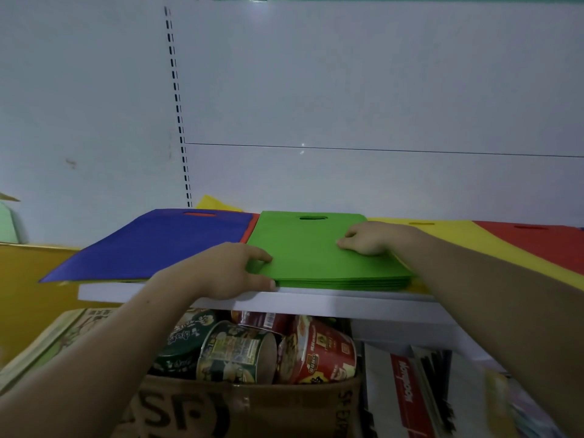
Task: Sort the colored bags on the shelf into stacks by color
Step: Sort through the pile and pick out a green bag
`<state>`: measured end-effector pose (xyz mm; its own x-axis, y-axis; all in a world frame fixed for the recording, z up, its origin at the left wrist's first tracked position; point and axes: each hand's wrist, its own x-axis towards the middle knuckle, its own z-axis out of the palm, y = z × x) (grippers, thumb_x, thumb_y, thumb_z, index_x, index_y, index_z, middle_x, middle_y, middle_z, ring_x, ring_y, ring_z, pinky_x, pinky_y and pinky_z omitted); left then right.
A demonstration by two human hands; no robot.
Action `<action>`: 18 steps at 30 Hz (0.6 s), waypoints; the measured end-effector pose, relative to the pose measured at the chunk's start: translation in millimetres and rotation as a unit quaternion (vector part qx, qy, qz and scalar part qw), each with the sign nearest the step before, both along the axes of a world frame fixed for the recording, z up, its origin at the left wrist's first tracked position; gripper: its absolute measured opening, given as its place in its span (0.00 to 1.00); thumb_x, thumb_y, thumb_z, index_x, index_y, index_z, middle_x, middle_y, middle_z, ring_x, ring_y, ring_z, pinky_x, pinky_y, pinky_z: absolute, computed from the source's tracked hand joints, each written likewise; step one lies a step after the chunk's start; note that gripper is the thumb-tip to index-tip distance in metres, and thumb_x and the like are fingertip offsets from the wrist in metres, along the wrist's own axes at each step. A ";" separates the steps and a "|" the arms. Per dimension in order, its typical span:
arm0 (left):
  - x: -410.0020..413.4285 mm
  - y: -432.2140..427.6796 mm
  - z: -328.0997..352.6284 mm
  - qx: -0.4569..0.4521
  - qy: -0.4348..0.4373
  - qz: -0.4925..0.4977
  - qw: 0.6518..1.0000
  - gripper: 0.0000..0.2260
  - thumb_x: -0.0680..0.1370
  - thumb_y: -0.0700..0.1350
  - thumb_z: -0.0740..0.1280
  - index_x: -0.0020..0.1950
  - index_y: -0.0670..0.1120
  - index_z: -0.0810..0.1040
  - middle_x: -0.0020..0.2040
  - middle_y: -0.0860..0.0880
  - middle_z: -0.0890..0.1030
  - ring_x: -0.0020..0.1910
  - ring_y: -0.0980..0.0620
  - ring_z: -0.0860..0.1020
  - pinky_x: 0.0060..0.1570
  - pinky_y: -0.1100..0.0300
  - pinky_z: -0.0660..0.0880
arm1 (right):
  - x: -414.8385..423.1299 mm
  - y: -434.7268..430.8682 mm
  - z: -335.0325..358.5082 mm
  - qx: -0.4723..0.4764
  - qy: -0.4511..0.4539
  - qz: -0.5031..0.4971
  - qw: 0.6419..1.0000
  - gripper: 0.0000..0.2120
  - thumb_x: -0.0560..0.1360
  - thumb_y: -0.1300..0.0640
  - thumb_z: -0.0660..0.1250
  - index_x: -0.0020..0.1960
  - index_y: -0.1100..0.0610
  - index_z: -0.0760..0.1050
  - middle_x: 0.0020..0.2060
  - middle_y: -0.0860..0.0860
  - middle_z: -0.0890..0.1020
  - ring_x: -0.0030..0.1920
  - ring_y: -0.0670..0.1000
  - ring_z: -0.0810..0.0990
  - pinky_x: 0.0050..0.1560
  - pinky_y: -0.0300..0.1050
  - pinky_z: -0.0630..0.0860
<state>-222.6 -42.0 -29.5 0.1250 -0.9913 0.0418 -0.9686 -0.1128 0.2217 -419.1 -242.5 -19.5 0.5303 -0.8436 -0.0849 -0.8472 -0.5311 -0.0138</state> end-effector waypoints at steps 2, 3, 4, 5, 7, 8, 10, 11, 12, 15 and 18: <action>0.3 0.0 -0.6 -0.002 0.000 0.001 1.000 0.29 0.72 0.63 0.66 0.71 0.55 0.66 0.71 0.49 0.68 0.68 0.49 0.67 0.63 0.57 0.65 | 0.0 -1.3 -1.4 0.001 -0.002 -0.001 1.000 0.30 0.79 0.38 0.53 0.72 0.57 0.67 0.72 0.55 0.67 0.70 0.56 0.66 0.68 0.48 0.64; 0.3 0.0 -0.8 -0.003 -0.003 0.002 1.000 0.29 0.72 0.62 0.66 0.71 0.55 0.66 0.71 0.49 0.68 0.68 0.49 0.68 0.62 0.57 0.65 | 0.0 -2.2 -2.1 0.000 -0.006 -0.001 1.000 0.30 0.79 0.37 0.54 0.72 0.57 0.67 0.72 0.55 0.67 0.70 0.56 0.67 0.68 0.48 0.64; 0.3 0.1 -1.1 -0.004 -0.005 0.003 1.000 0.29 0.73 0.62 0.66 0.71 0.55 0.67 0.71 0.49 0.68 0.67 0.49 0.68 0.62 0.57 0.65 | 0.1 -3.0 -2.8 -0.001 -0.011 0.000 1.000 0.30 0.79 0.37 0.55 0.71 0.57 0.67 0.71 0.55 0.68 0.69 0.56 0.67 0.68 0.48 0.65; 0.3 0.2 -1.2 -0.005 -0.007 0.004 1.000 0.29 0.73 0.62 0.66 0.71 0.55 0.67 0.71 0.49 0.68 0.67 0.49 0.68 0.62 0.57 0.65 | 0.3 -3.9 -3.3 -0.002 -0.017 0.002 1.000 0.30 0.78 0.37 0.55 0.71 0.57 0.68 0.71 0.55 0.68 0.69 0.56 0.67 0.67 0.48 0.65; 0.0 0.3 -1.1 -0.005 -0.006 0.007 1.000 0.29 0.73 0.62 0.66 0.71 0.55 0.66 0.71 0.49 0.68 0.67 0.49 0.68 0.62 0.57 0.65 | 0.2 -5.4 -3.8 -0.004 -0.022 0.006 1.000 0.29 0.78 0.38 0.56 0.71 0.57 0.68 0.71 0.55 0.69 0.69 0.56 0.68 0.67 0.47 0.65; -0.4 0.6 -0.6 -0.004 -0.005 0.007 1.000 0.29 0.72 0.62 0.66 0.71 0.55 0.66 0.71 0.50 0.68 0.67 0.49 0.68 0.62 0.57 0.65 | -0.1 -5.9 -3.6 -0.004 -0.022 0.006 1.000 0.29 0.78 0.38 0.56 0.71 0.56 0.68 0.71 0.55 0.68 0.69 0.56 0.67 0.67 0.47 0.65; -0.4 1.1 0.7 0.002 -0.007 0.007 1.000 0.30 0.72 0.63 0.66 0.72 0.55 0.66 0.72 0.50 0.67 0.68 0.49 0.67 0.64 0.56 0.65 | -0.8 -7.3 -2.2 -0.004 -0.022 0.006 1.000 0.29 0.78 0.38 0.56 0.72 0.56 0.67 0.72 0.55 0.67 0.70 0.55 0.66 0.68 0.47 0.64; -0.2 1.4 2.1 0.003 -0.006 0.009 1.000 0.31 0.72 0.63 0.66 0.72 0.55 0.65 0.72 0.50 0.67 0.68 0.49 0.67 0.64 0.56 0.65 | -0.9 -7.7 -0.7 -0.005 -0.022 0.006 1.000 0.29 0.79 0.38 0.56 0.72 0.56 0.66 0.72 0.55 0.67 0.71 0.55 0.66 0.68 0.47 0.63; 0.1 1.6 3.8 0.003 -0.001 0.012 1.000 0.31 0.72 0.63 0.66 0.72 0.54 0.65 0.72 0.50 0.67 0.68 0.49 0.67 0.64 0.57 0.64 | -0.1 -8.2 0.9 -0.008 -0.022 0.008 1.000 0.30 0.79 0.38 0.56 0.73 0.56 0.65 0.72 0.55 0.66 0.71 0.55 0.65 0.68 0.47 0.63; 0.5 1.3 10.2 -0.018 0.025 0.028 0.999 0.30 0.73 0.63 0.65 0.72 0.54 0.65 0.72 0.49 0.66 0.69 0.49 0.66 0.65 0.57 0.63 | 6.2 -6.7 8.8 -0.021 -0.029 0.022 0.999 0.30 0.79 0.39 0.56 0.74 0.58 0.63 0.73 0.56 0.65 0.72 0.56 0.64 0.69 0.47 0.62; -2.5 2.4 13.1 -0.040 0.025 0.040 0.998 0.29 0.75 0.61 0.63 0.73 0.52 0.64 0.73 0.49 0.65 0.70 0.50 0.65 0.66 0.58 0.62 | 16.8 -1.0 16.5 -0.035 -0.063 0.052 0.996 0.30 0.79 0.40 0.57 0.74 0.58 0.63 0.73 0.56 0.65 0.72 0.56 0.64 0.68 0.46 0.62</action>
